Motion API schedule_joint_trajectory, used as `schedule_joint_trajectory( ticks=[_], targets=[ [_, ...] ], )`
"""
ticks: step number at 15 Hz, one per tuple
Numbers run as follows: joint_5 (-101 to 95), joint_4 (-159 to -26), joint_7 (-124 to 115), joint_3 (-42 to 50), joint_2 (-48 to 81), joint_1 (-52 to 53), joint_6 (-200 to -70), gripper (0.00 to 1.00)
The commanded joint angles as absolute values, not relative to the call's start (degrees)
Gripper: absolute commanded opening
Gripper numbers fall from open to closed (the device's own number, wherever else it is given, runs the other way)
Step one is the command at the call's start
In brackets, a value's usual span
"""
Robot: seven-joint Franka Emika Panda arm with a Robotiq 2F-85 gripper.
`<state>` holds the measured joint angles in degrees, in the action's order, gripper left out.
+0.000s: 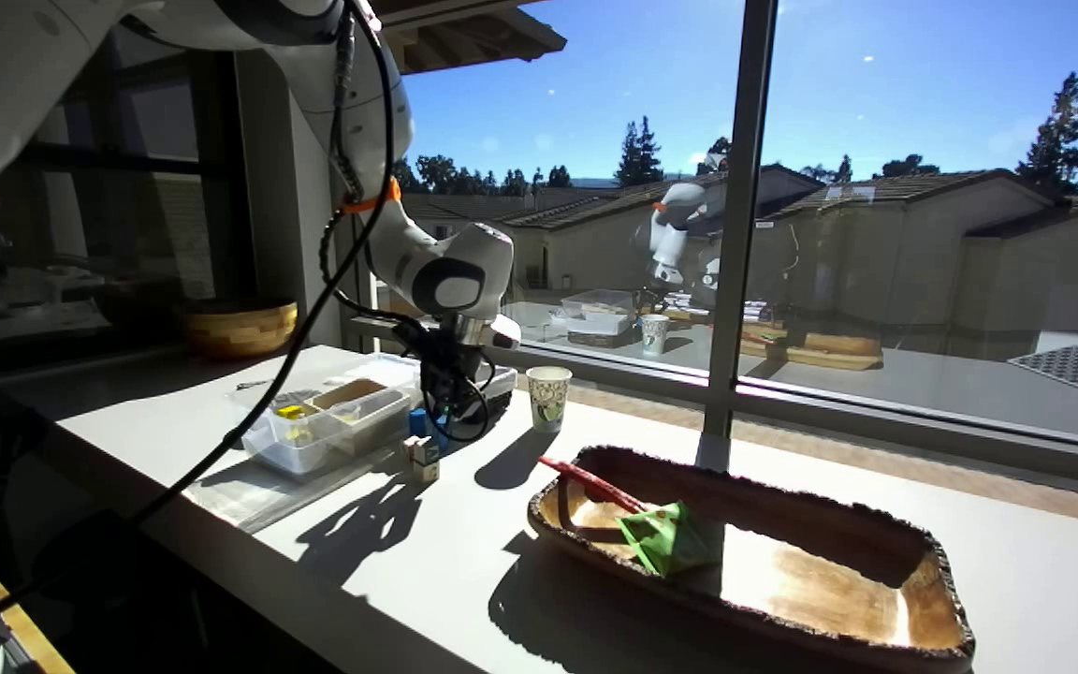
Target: Put the furthest toy block on the closest toy block, then put the blue block on the toy block
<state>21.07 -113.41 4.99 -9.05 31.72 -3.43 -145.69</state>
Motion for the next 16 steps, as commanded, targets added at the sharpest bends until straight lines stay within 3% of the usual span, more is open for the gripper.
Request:
schedule_joint_trajectory(
  ticks=[1, 16],
  targets=[
    [20.19, -112.3, 4.91, -8.63, 32.43, -3.37, -143.29, 0.09],
    [17.01, -114.77, -2.62, -5.28, 23.38, -0.79, -130.96, 0.09]
  ],
)
